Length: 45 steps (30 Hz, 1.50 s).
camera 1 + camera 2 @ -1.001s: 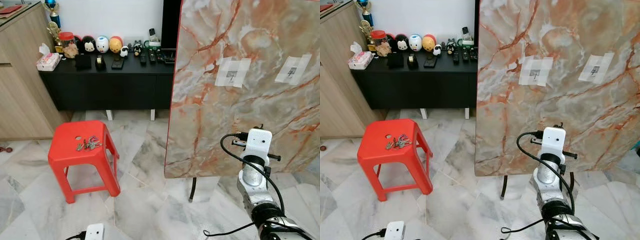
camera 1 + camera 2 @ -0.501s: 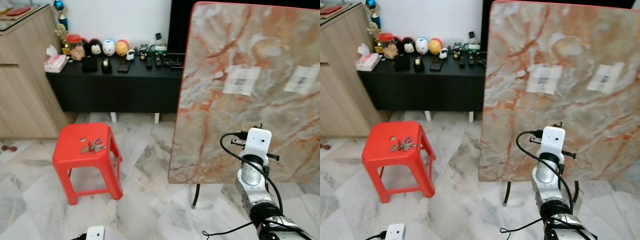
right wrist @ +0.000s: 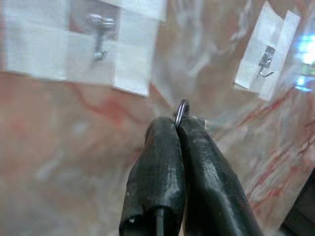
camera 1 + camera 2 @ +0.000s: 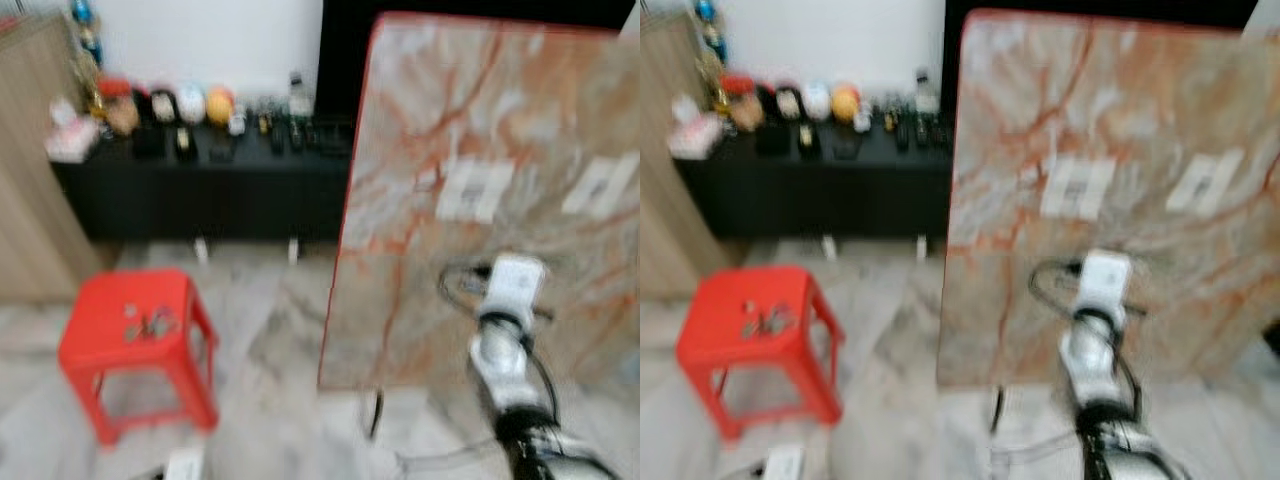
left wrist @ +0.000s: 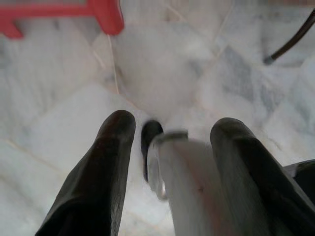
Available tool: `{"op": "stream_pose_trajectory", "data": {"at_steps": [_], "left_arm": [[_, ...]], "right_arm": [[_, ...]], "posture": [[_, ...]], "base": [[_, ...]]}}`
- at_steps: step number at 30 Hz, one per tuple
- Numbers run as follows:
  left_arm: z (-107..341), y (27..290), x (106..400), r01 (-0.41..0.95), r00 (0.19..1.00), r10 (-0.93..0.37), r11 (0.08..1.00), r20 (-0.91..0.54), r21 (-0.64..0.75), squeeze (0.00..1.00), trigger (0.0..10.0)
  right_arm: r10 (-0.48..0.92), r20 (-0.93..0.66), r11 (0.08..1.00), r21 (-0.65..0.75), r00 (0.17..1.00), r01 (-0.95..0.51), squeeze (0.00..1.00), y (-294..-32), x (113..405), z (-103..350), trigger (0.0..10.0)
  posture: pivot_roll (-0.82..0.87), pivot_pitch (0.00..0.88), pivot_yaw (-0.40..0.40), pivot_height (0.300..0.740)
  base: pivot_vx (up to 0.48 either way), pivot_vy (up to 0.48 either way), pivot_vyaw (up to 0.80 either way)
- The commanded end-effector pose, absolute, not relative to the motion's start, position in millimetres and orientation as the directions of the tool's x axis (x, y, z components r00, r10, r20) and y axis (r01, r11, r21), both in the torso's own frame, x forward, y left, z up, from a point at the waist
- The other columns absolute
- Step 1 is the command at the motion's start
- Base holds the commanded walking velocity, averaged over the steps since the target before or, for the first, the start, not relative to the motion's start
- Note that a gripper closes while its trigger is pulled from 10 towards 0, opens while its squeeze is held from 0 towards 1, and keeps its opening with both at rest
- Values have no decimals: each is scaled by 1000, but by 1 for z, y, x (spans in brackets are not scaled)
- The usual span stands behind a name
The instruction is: Hang keys on a hook
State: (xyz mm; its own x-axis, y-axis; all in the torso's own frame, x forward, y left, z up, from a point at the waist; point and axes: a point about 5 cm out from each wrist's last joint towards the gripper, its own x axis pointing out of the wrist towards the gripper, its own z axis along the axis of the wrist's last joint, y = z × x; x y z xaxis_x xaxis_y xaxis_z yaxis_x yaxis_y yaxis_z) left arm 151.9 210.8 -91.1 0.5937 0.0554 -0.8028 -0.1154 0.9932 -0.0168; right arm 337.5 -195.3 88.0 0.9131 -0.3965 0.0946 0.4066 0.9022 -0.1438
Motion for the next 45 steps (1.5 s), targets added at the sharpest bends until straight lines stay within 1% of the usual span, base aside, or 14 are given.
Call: {"op": "stream_pose_trajectory", "data": {"at_steps": [1,3,12,14,18,21,22,24,28,37,40,42,45], "left_arm": [[-94,203,149,-110,584,33,993,-811,-38,0,10000],[-94,202,149,-111,585,33,993,-810,-39,0,10000],[-94,199,149,-108,585,24,993,-810,-48,0,10000],[-95,196,149,-109,585,22,993,-811,-51,0,10000],[-95,194,150,-109,587,19,992,-809,-56,0,10000],[-94,191,153,-108,590,16,992,-807,-59,0,10000],[-94,190,154,-106,593,14,993,-805,-61,0,10000],[-94,189,155,-104,594,13,993,-804,-62,0,10000],[-93,186,157,-100,598,8,993,-802,-65,0,10000],[-95,182,154,-99,592,0,992,-806,-72,0,10000],[-96,181,152,-100,587,0,992,-809,-72,0,10000],[-97,182,149,-101,584,0,992,-812,-72,0,10000],[-97,182,148,-101,582,0,992,-814,-72,0,10000]], "right_arm": [[-440,103,882,-141,892,451,0,-212,336,91,10000],[-438,110,882,-140,892,450,0,-212,336,92,10000],[-430,136,885,-134,893,446,0,-209,335,94,10000],[-400,163,886,-184,902,426,0,-206,335,95,10000],[-356,202,889,-227,913,397,0,-200,336,99,10000],[-327,246,879,-277,912,390,0,-197,336,104,10000],[-312,271,866,-314,911,390,0,-196,336,106,10000],[-301,283,861,-330,911,387,0,-195,335,107,10000],[-218,316,851,-401,923,338,0,-187,333,107,10000],[-223,308,815,-462,925,350,0,-189,328,102,10000],[-233,304,811,-463,924,357,0,-190,328,101,10000],[-225,295,811,-472,929,346,0,-190,328,101,10000],[-169,312,790,-525,935,318,0,-185,329,102,10000]], "posture": [[14,0,-92,740],[14,0,-93,740],[15,0,-94,740],[17,0,-94,740],[16,0,-93,740],[16,0,-92,740],[16,0,-92,740],[14,0,-91,740],[11,0,-91,740],[12,0,-95,740],[10,0,-96,740],[10,0,-96,740],[10,0,-96,740]], "base": [[304,0,0],[294,0,0],[0,0,0],[0,0,0],[0,0,0],[0,0,0],[0,0,0],[0,0,0],[0,0,0],[0,0,0],[0,0,0],[0,0,0],[0,0,0]]}}
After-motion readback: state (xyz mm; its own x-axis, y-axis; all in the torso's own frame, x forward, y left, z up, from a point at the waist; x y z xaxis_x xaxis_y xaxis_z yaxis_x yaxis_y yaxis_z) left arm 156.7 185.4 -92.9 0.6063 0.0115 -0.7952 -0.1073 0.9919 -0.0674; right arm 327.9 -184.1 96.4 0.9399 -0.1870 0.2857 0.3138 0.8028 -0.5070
